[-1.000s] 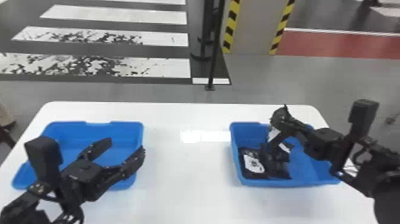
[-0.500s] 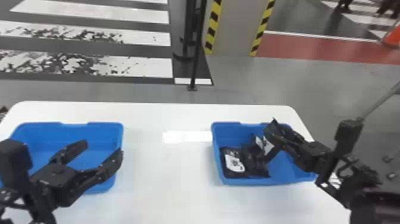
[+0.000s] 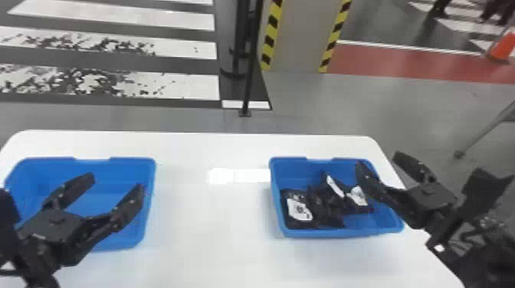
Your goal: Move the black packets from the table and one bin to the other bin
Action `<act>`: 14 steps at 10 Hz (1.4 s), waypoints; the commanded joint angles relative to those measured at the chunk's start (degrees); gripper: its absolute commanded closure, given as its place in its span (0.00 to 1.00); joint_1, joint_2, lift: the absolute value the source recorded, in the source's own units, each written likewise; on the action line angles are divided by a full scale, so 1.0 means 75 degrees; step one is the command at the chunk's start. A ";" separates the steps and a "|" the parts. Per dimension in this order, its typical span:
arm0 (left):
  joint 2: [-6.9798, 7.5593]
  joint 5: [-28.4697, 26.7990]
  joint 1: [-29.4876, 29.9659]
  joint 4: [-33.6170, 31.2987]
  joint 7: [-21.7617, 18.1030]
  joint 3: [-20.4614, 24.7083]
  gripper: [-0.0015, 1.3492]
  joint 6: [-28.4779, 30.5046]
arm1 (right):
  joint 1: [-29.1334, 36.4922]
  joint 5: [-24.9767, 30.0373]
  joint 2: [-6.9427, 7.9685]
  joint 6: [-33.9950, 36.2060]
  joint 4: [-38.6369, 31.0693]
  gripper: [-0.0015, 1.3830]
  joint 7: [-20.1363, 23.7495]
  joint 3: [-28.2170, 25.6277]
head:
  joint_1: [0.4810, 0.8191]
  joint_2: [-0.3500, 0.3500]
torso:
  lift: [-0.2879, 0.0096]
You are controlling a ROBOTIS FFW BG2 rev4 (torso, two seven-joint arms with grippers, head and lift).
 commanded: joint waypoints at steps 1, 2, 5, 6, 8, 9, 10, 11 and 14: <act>-0.0164 0.0001 0.0351 -0.0237 0.0236 0.0176 0.11 -0.0701 | 0.0519 -0.0053 0.0141 -0.0067 -0.0428 0.10 -0.0007 -0.0122 | 0.63 0.22 | 0.60; -0.0219 -0.0121 0.0539 -0.0331 0.0412 0.0313 0.11 -0.1207 | 0.0800 -0.0068 0.0188 -0.0086 -0.0672 0.10 -0.0007 -0.0107 | 0.63 0.24 | 0.60; -0.0219 -0.0105 0.1326 -0.0350 0.1408 0.0160 0.11 -0.2651 | 0.1475 -0.0114 0.0552 -0.1286 -0.0859 0.10 -0.0254 -0.0061 | 0.63 0.32 | 0.60; -0.0219 -0.0075 0.1758 -0.0350 0.1888 -0.0007 0.11 -0.3326 | 0.1738 -0.0159 0.0657 -0.1811 -0.0859 0.10 -0.0476 0.0060 | 0.63 0.33 | 0.60; -0.0219 0.0154 0.2133 -0.0387 0.2158 -0.0007 0.11 -0.3926 | 0.2375 -0.0388 0.0727 -0.2186 -0.1197 0.10 -0.0886 0.0380 | 0.63 0.34 | 0.60; -0.0219 0.0108 0.2395 -0.0725 0.2275 -0.0007 0.11 -0.3944 | 0.2600 -0.0281 0.0727 -0.2186 -0.1534 0.10 -0.1004 0.0426 | 0.63 0.36 | 0.60; -0.0219 0.0138 0.2620 -0.1044 0.2369 -0.0007 0.11 -0.3776 | 0.2750 -0.0251 0.0727 -0.2111 -0.1759 0.10 -0.1062 0.0441 | 0.63 0.38 | 0.60; -0.0219 0.0138 0.2826 -0.1325 0.2369 0.0054 0.11 -0.3607 | 0.2844 -0.0190 0.0716 -0.1717 -0.2003 0.10 -0.1062 0.0457 | 0.63 0.39 | 0.60; -0.0219 -0.0075 0.2958 -0.1569 0.2486 0.0069 0.11 -0.3457 | 0.2844 -0.0068 0.0645 -0.1436 -0.2247 0.10 -0.1109 0.0731 | 0.63 0.44 | 0.60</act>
